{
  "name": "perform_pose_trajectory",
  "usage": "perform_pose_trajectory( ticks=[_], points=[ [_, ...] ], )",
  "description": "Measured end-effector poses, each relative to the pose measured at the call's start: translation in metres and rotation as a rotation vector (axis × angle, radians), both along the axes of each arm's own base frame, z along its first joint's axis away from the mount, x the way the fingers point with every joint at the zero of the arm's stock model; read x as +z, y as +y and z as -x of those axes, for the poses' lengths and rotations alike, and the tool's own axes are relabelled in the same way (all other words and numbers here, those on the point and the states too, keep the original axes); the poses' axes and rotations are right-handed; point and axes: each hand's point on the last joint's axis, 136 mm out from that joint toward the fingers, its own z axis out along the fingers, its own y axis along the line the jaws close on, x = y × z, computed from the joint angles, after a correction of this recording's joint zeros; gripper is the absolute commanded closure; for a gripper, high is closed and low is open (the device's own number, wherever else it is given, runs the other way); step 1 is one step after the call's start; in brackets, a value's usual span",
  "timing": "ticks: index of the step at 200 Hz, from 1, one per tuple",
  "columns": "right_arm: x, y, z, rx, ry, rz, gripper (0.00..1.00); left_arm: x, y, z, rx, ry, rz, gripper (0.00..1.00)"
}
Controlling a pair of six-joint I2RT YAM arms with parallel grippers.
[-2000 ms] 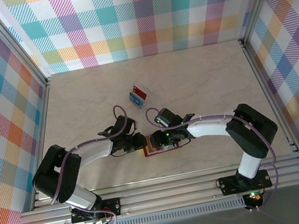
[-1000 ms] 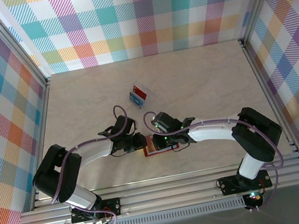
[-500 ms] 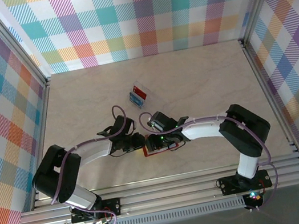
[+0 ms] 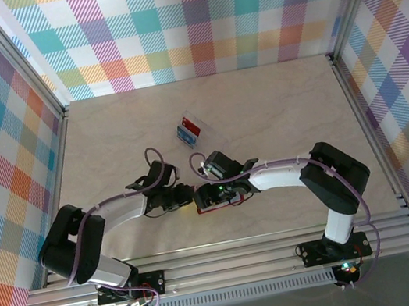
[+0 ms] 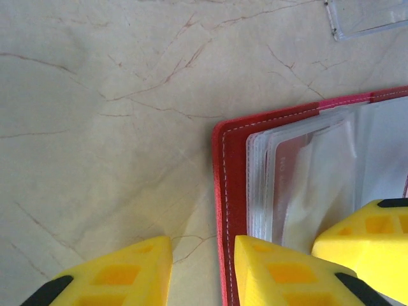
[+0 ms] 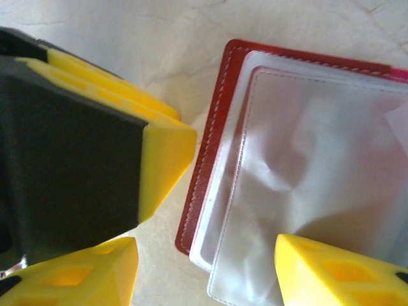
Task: Put the credit cards into the card holder
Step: Flip over the card slot in the card holder.
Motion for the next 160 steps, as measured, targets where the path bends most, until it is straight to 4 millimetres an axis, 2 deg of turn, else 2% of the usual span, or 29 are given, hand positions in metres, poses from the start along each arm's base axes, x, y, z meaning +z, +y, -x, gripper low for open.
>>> perform_pose_trajectory(
  ticks=[32,53,74,92,113,137,160],
  points=[
    [0.019,0.006,0.007,0.051,-0.004,-0.06,0.37,0.005,-0.005,-0.003,0.0,-0.006,0.042,0.64],
    [0.034,0.006,0.005,0.053,-0.026,-0.09,0.38,0.011,-0.009,-0.007,0.0,-0.026,0.067,0.63],
    [0.049,0.001,-0.001,0.036,-0.06,-0.106,0.43,0.014,-0.009,-0.008,0.002,-0.039,0.075,0.62],
    [0.056,-0.005,-0.008,0.013,-0.083,-0.106,0.52,0.015,-0.009,-0.008,0.003,-0.043,0.081,0.62],
    [0.058,-0.018,-0.015,-0.021,-0.105,-0.086,0.54,0.017,-0.009,-0.008,0.002,-0.049,0.09,0.62],
    [0.06,-0.035,-0.035,-0.088,-0.133,-0.028,0.54,0.022,-0.009,-0.006,0.001,-0.062,0.106,0.61],
    [0.083,-0.044,-0.071,-0.149,-0.199,-0.005,0.52,0.029,-0.008,-0.007,0.003,-0.086,0.116,0.6]
  ],
)
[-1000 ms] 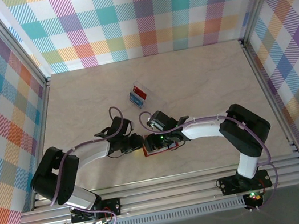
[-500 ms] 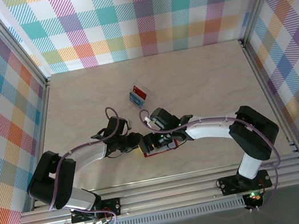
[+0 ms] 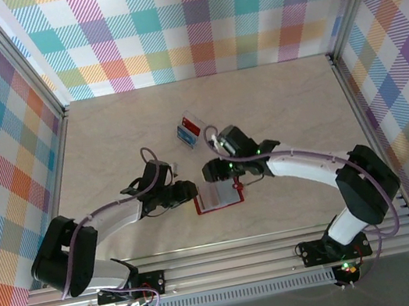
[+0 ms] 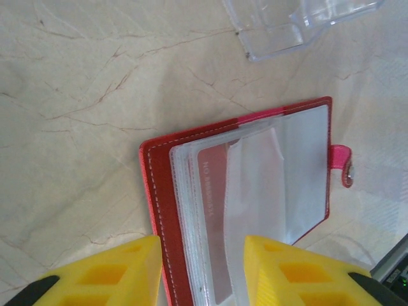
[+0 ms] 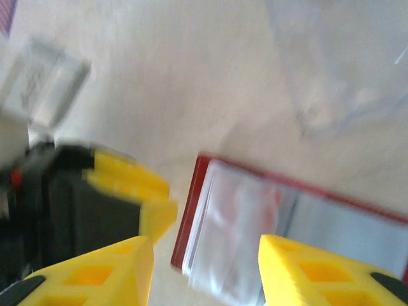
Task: Put the credit cards into the card holder
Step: Move the storage box to the top-center of the table.
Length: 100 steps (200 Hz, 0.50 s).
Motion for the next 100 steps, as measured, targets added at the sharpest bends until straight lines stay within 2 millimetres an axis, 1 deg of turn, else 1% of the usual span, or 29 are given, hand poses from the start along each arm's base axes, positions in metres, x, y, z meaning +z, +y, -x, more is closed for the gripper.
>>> perform_pose_trajectory(
  ticks=[13,26,35,47,54,67,82,100],
  points=[
    [0.02,0.003,-0.028,-0.024,-0.06,0.008,0.52,0.004,0.002,-0.002,0.008,-0.017,-0.001,0.6],
    [0.042,0.009,-0.059,-0.042,-0.132,0.013,0.54,0.006,0.004,-0.004,0.019,-0.028,-0.004,0.6],
    [0.052,0.014,-0.078,-0.046,-0.173,0.023,0.55,0.006,0.006,-0.005,0.026,-0.031,-0.006,0.6],
    [0.061,0.019,-0.099,-0.048,-0.206,0.041,0.55,0.006,0.009,-0.007,0.037,-0.034,-0.011,0.6],
    [0.063,0.022,-0.111,-0.044,-0.222,0.055,0.55,0.006,0.01,-0.008,0.043,-0.034,-0.015,0.6],
    [0.062,0.027,-0.129,-0.032,-0.241,0.086,0.54,0.004,0.015,-0.01,0.059,-0.033,-0.02,0.61],
    [0.053,0.032,-0.144,-0.005,-0.248,0.125,0.55,0.002,0.022,-0.014,0.089,-0.025,-0.016,0.61],
    [0.039,0.034,-0.155,0.026,-0.237,0.17,0.55,0.001,0.03,-0.017,0.139,-0.013,0.009,0.63]
  ],
)
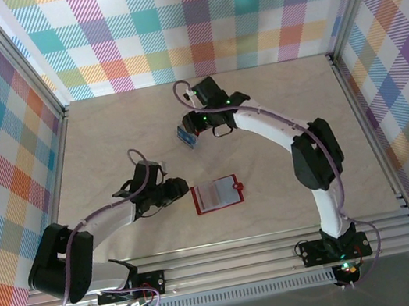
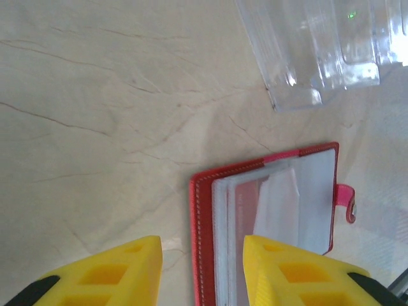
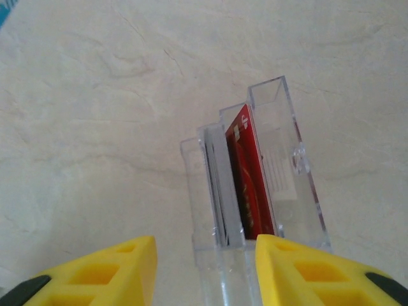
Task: Put the credit cards into the card holder
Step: Move the storage box to the top-center of the table.
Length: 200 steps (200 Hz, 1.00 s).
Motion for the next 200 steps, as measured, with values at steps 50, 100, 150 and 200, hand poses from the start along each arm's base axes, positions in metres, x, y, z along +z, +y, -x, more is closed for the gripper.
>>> perform_pose_trajectory(
  ticks=[50,100,150,200],
  points=[
    [-0.03,0.008,-0.024,0.059,0.022,0.059,0.55,0.017,0.0,-0.019,0.104,0.008,0.067,0.65],
    [-0.044,0.01,-0.027,0.097,0.033,0.082,0.56,0.039,0.003,-0.077,0.22,-0.035,0.109,0.67],
    [-0.046,0.008,-0.027,0.117,0.02,0.097,0.56,0.012,-0.003,-0.125,0.244,0.019,0.11,0.7],
    [-0.047,0.009,-0.025,0.141,0.018,0.102,0.57,-0.015,-0.017,-0.15,0.219,0.065,0.127,0.71]
  ],
)
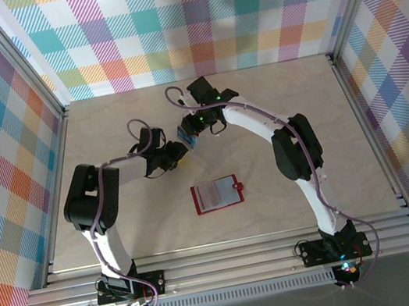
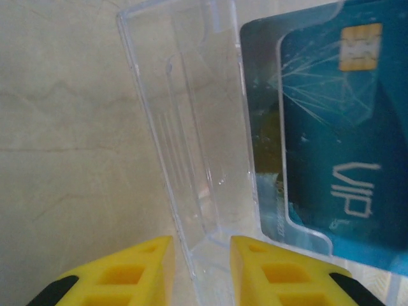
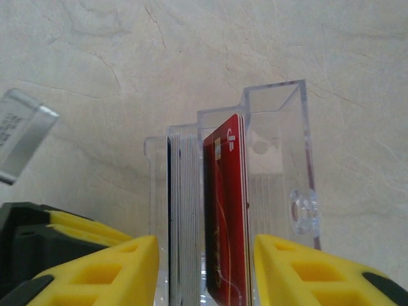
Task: Put the credit cards into the card holder
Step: Move the storage box to the top-center of the table.
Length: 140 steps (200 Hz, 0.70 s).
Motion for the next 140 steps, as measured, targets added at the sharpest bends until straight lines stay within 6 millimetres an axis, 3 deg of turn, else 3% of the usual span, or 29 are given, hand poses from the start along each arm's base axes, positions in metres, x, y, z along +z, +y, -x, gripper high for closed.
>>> perform_pose_trajectory(
  ticks=[88,140],
  points=[
    [-0.007,-0.009,-0.001,0.02,0.049,-0.017,0.58,-0.003,-0.014,-0.023,-0.063,-0.017,0.019,0.71],
    [0.006,-0.002,0.003,0.04,0.096,-0.086,0.59,-0.003,-0.014,-0.024,-0.077,-0.022,0.007,0.72]
  ],
)
